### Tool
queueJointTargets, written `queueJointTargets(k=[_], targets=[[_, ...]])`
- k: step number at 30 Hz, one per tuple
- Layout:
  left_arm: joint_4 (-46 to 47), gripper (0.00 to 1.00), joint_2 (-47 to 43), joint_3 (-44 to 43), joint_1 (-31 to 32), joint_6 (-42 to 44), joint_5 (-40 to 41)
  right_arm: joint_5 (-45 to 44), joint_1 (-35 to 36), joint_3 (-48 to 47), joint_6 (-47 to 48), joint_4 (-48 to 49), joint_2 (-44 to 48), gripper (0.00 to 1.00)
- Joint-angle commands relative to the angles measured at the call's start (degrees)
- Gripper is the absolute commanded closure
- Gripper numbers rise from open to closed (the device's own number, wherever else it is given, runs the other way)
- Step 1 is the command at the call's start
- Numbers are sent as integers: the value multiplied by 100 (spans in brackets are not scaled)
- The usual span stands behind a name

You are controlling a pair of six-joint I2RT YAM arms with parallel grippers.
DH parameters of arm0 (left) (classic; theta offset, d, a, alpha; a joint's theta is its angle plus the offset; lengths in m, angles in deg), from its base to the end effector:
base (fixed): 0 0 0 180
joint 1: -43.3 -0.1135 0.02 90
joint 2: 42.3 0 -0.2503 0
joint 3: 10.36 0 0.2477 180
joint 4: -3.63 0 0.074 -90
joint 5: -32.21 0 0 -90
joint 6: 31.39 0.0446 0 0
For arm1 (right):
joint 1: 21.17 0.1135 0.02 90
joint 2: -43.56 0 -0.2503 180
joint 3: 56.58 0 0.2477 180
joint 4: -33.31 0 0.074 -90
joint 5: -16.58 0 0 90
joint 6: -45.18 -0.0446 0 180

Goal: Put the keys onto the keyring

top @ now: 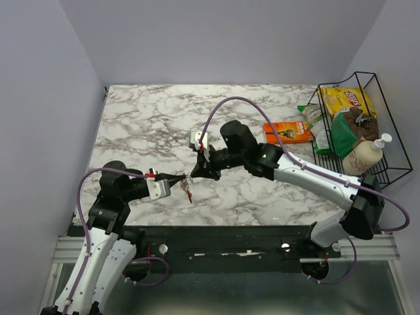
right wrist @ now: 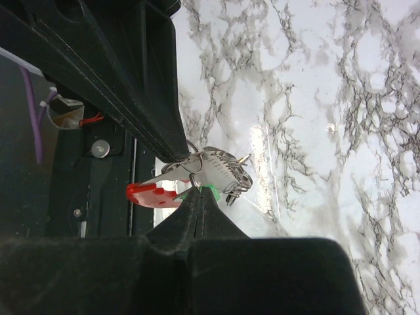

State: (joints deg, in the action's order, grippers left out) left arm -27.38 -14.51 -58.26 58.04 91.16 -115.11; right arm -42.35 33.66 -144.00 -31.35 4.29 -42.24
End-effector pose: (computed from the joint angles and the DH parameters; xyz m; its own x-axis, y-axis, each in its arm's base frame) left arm 0.1137 -0.0687 0.2968 0.3498 0.2084 -0.9133 0.8880 0.2370 0.3942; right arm 0.1821 0.2985 0.3185 -0.0332 -0.3935 -0.9187 -0.9993 0.0279 0.0242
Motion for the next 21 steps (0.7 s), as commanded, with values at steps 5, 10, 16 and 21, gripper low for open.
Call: queueJointTargets(k=[5, 10, 16, 21], targets=[[152, 100, -28, 110, 20, -118, -139, -224, 10, 90, -64, 200, 204, 99], [810, 100, -72, 365, 20, -635, -218, -189, 2, 98, -64, 217, 195, 99], [1856, 100, -169, 752, 29, -1409, -192, -207, 10, 221, -91, 244, 230, 99], [2735, 100, -116, 1077, 29, -2075, -17, -364, -7, 344, -126, 270, 405, 99]])
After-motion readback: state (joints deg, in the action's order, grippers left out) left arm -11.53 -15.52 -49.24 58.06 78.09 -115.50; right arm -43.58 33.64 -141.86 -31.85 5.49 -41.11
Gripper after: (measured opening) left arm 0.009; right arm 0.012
